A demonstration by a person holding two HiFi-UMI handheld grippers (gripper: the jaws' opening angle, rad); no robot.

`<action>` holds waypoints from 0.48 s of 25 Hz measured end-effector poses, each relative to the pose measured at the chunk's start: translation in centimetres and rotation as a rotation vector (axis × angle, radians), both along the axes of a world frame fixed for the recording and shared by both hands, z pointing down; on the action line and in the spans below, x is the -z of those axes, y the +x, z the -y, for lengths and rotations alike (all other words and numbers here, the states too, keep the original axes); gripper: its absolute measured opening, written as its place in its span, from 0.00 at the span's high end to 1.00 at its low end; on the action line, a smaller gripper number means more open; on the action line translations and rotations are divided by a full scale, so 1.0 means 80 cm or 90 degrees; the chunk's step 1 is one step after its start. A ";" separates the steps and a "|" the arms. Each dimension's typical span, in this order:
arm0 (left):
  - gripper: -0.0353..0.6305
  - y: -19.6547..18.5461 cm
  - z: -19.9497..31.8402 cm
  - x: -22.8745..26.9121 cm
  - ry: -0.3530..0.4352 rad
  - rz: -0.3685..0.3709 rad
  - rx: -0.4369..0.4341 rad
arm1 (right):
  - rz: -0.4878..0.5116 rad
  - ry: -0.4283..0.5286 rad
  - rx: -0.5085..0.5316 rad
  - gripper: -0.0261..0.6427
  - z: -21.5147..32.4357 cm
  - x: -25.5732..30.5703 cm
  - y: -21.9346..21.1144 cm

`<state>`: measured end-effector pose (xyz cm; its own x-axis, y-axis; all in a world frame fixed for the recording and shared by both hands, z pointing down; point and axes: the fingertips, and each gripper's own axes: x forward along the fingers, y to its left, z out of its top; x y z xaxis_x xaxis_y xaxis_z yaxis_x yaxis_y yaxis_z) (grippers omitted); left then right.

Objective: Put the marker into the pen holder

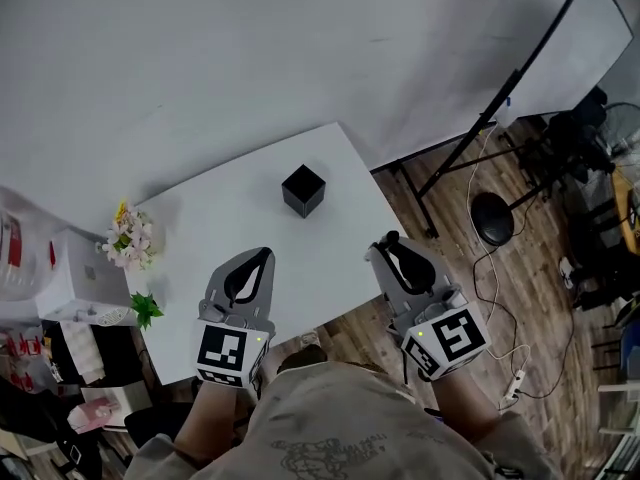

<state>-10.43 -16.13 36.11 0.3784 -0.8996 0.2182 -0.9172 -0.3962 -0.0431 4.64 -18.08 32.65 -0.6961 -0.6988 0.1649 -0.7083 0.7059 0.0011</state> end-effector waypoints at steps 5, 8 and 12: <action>0.94 -0.021 0.035 -0.005 0.007 0.002 0.003 | 0.002 -0.005 0.006 0.83 0.034 0.000 -0.024; 0.94 -0.028 0.043 -0.006 0.003 -0.003 0.009 | 0.008 -0.014 0.010 0.83 0.048 -0.003 -0.032; 0.94 -0.035 0.052 -0.008 -0.001 -0.003 0.019 | 0.015 -0.027 0.013 0.83 0.068 -0.009 -0.036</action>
